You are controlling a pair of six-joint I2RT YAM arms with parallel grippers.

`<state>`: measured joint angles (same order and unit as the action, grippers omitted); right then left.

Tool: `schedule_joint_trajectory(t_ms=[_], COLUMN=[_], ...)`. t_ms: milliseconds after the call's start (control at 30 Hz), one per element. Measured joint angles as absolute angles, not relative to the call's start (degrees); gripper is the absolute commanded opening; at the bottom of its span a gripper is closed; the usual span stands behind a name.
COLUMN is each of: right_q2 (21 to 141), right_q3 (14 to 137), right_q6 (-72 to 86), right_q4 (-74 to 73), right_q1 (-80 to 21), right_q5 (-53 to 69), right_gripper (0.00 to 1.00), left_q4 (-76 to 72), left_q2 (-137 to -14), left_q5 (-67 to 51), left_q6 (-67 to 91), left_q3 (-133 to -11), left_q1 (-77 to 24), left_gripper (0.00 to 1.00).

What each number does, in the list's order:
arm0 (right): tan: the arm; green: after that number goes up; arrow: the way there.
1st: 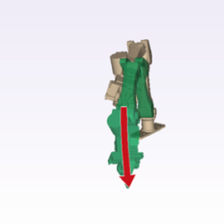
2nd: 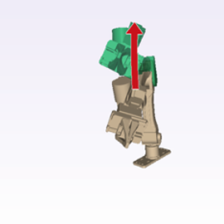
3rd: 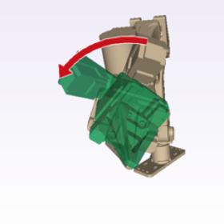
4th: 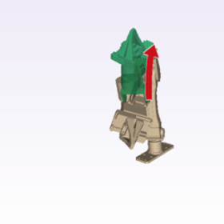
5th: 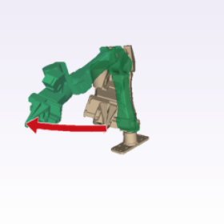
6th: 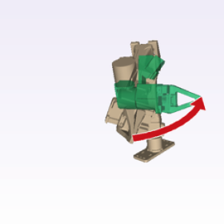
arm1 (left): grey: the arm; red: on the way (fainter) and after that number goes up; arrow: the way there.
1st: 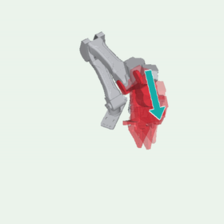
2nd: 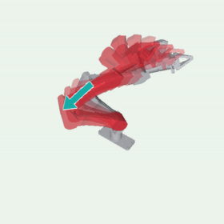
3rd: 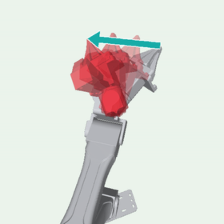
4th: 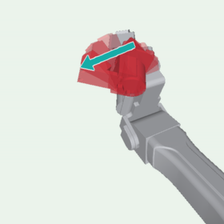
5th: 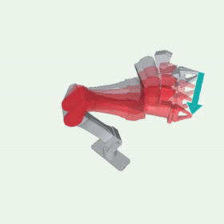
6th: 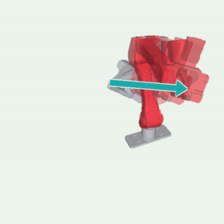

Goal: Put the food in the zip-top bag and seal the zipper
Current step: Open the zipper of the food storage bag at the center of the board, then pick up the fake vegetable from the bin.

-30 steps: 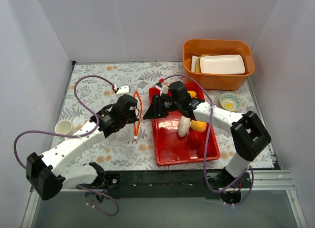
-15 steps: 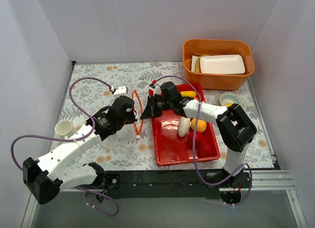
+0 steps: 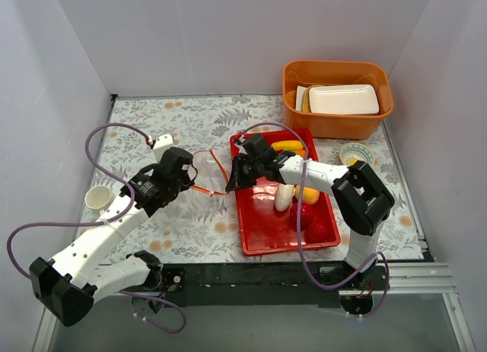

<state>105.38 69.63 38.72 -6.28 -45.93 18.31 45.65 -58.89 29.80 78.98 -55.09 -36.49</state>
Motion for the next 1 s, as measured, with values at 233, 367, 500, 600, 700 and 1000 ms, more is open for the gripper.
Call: schedule_joint_trajectory(t_ms=[233,367,500,600,700,1000], right_q2=[104.81,99.46,89.62,82.94,79.57,82.39], right_q3=[70.83,70.65,69.32,66.48,62.92,57.54], right_q6=[35.7,33.74,31.31,30.83,30.87,31.94], right_q4=[-7.84,-10.33,-13.63,-16.08,-19.99,-32.23], right_q1=[-47.35,-47.37,-47.29,-47.27,-47.05,-45.5], right_q5=[16.03,11.7,5.02,-0.84,-7.42,-18.09], right_gripper=[0.48,0.65,0.69,0.76,0.77,0.75], left_q4=[44.95,43.24,41.28,39.92,39.18,36.97], left_q2=[-58.19,-59.07,-59.37,-59.48,-59.57,-59.4], left_q5=[26.65,23.92,21.78,20.25,19.16,15.35], left_q6=[75.79,74.17,72.9,72.07,71.7,71.7], left_q3=[-55.09,-55.09,-54.57,-53.36,-52.45,-50.63], left_q1=[-34.85,-34.85,-34.85,-34.85,-34.85,-34.83], left_gripper=[0.0,0.0,0.0,0.0,0.0,0.0])
